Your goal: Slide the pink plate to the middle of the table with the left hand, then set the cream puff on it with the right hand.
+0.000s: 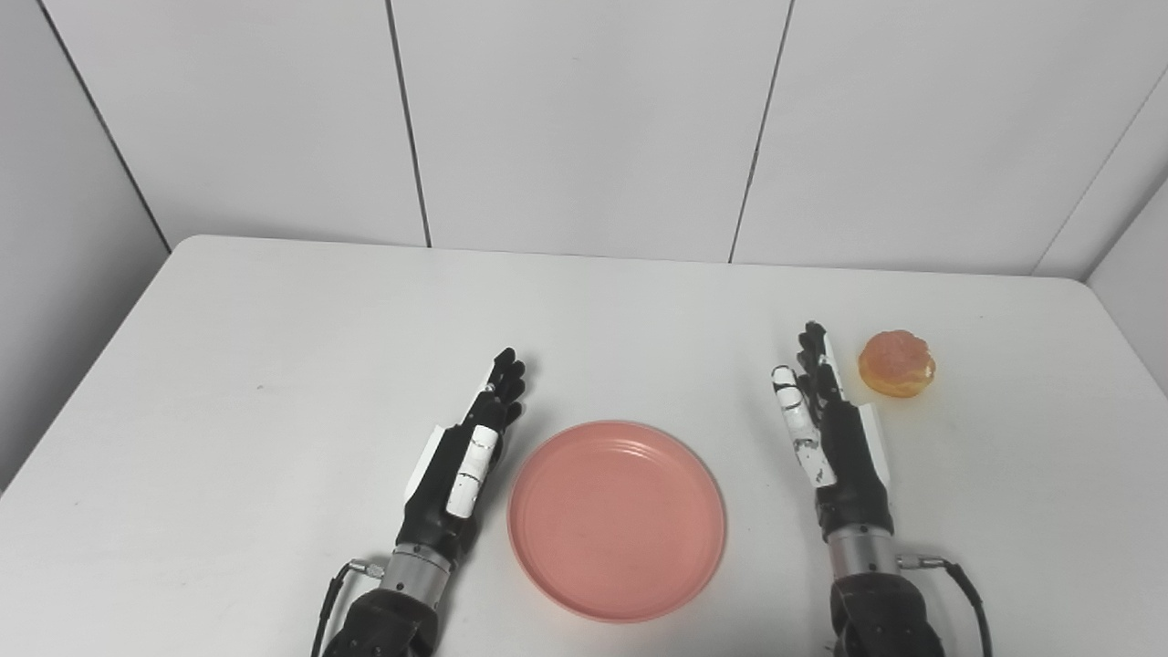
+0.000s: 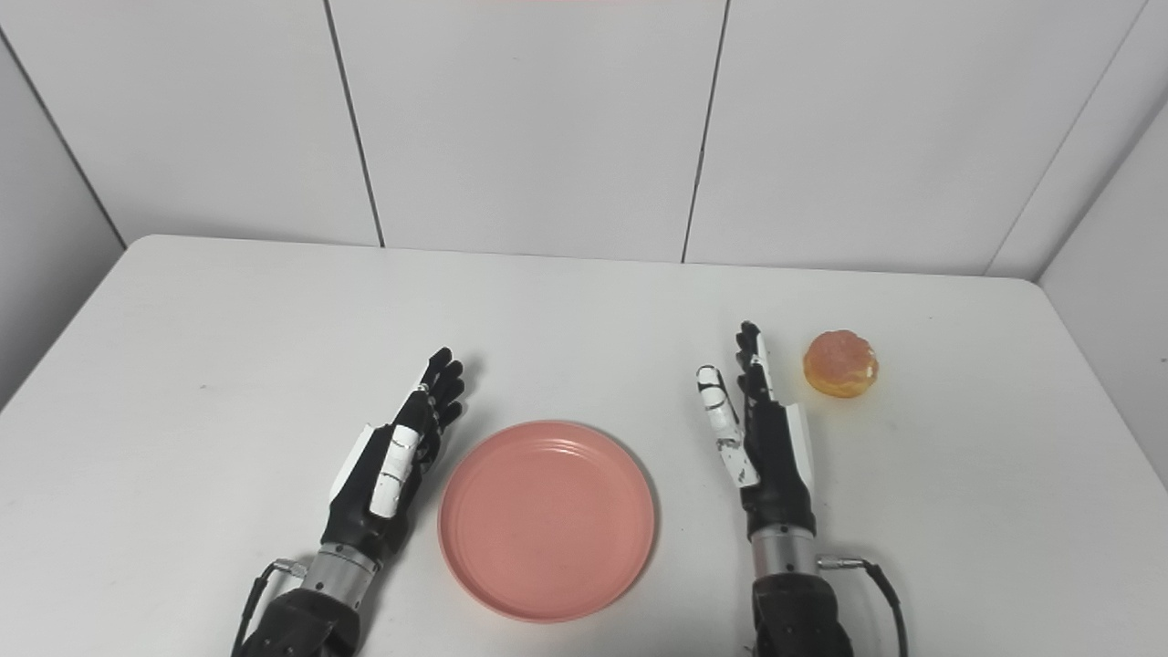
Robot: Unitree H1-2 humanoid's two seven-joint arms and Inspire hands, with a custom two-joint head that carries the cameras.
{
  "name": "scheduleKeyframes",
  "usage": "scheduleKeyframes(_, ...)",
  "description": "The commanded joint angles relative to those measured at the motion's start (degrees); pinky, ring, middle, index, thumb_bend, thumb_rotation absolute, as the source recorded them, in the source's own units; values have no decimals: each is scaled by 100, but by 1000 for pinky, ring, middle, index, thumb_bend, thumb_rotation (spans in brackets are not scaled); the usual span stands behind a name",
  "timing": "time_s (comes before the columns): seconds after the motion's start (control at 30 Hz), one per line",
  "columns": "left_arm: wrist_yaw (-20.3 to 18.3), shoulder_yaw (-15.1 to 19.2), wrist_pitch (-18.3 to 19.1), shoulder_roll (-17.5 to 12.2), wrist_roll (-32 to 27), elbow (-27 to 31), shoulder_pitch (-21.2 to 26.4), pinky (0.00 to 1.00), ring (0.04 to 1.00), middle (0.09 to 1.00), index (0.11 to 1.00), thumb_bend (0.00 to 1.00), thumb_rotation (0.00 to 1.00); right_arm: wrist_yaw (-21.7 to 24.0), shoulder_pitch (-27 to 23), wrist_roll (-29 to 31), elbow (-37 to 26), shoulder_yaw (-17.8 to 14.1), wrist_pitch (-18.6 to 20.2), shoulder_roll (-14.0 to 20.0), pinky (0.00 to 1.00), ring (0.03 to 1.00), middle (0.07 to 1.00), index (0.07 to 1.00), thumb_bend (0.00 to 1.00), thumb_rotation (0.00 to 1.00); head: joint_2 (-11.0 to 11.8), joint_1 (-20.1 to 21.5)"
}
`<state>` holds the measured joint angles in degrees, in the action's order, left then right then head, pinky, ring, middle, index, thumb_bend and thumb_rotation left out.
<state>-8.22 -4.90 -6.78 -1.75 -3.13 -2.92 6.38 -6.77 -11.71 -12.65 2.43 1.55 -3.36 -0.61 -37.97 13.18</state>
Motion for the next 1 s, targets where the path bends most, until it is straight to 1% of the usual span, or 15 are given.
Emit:
scheduleKeyframes(0.0,41,18,-296,29,37,-287,-113,1000,1000,1000,1000,726,1000,-171,-209,-141,-110,-42,-361,49,978,989,984,990,613,923,4,-3)
scheduleKeyframes(0.13,123,59,-577,63,99,-436,-78,1000,1000,1000,1000,736,1000,-276,-282,-276,-131,-62,-319,141,982,987,982,987,596,898,7,17)
scheduleKeyframes(0.2,134,61,-639,57,127,-515,-62,1000,1000,1000,1000,747,1000,-374,-331,-410,-105,-71,-351,201,970,981,977,983,597,877,7,40)
scheduleKeyframes(0.27,159,74,-681,68,140,-587,-47,1000,1000,1000,1000,759,1000,-491,-406,-579,-20,-72,-489,293,955,972,975,977,576,851,7,40)
scheduleKeyframes(0.37,203,89,-699,86,161,-665,-11,1000,1000,1000,1000,763,1000,-602,-508,-803,33,-86,-545,428,942,963,972,976,556,858,-3,136)
scheduleKeyframes(0.4,218,93,-717,90,176,-700,1,1000,1000,1000,1000,764,1000,-623,-536,-832,41,-99,-545,465,926,952,968,974,552,840,-3,136)
scheduleKeyframes(0.5,352,103,-784,112,311,-757,12,1000,1000,1000,1000,754,1000,-691,-618,-1098,-36,-137,-281,622,911,949,971,977,570,825,-6,147)
scheduleKeyframes(0.57,398,104,-749,118,364,-754,13,1000,1000,1000,1000,765,1000,-699,-663,-1222,-70,-165,-177,711,898,945,975,978,571,791,-6,147)
scheduleKeyframes(0.6,403,102,-714,119,373,-747,11,1000,1000,1000,1000,766,1000,-696,-687,-1275,-88,-189,-136,763,898,945,976,978,571,788,-11,202)
scheduleKeyframes(0.67,383,110,-632,113,340,-735,3,1000,1000,1000,1000,761,1000,-706,-727,-1384,-112,-234,-48,846,920,962,979,978,575,742,-34,244)
scheduleKeyframes(0.7,366,116,-586,106,310,-732,0,1000,1000,1000,1000,750,1000,-716,-744,-1441,-119,-254,-3,881,918,956,983,979,587,702,-34,244)
scheduleKeyframes(0.83,391,132,-549,89,339,-778,9,1000,1000,1000,1000,728,1000,-813,-826,-1657,-2,-332,136,1015,922,970,994,979,610,629,-34,308)
scheduleKeyframes(0.9,375,137,-522,87,320,-786,11,1000,1000,1000,1000,723,1000,-806,-851,-1682,61,-354,175,1058,921,979,1000,981,622,610,-34,308)
scheduleKeyframes(0.97,374,154,-554,97,295,-813,11,1000,1000,1000,1000,712,1000,-798,-906,-1848,144,-348,328,1154,915,976,998,984,631,606,-42,349)
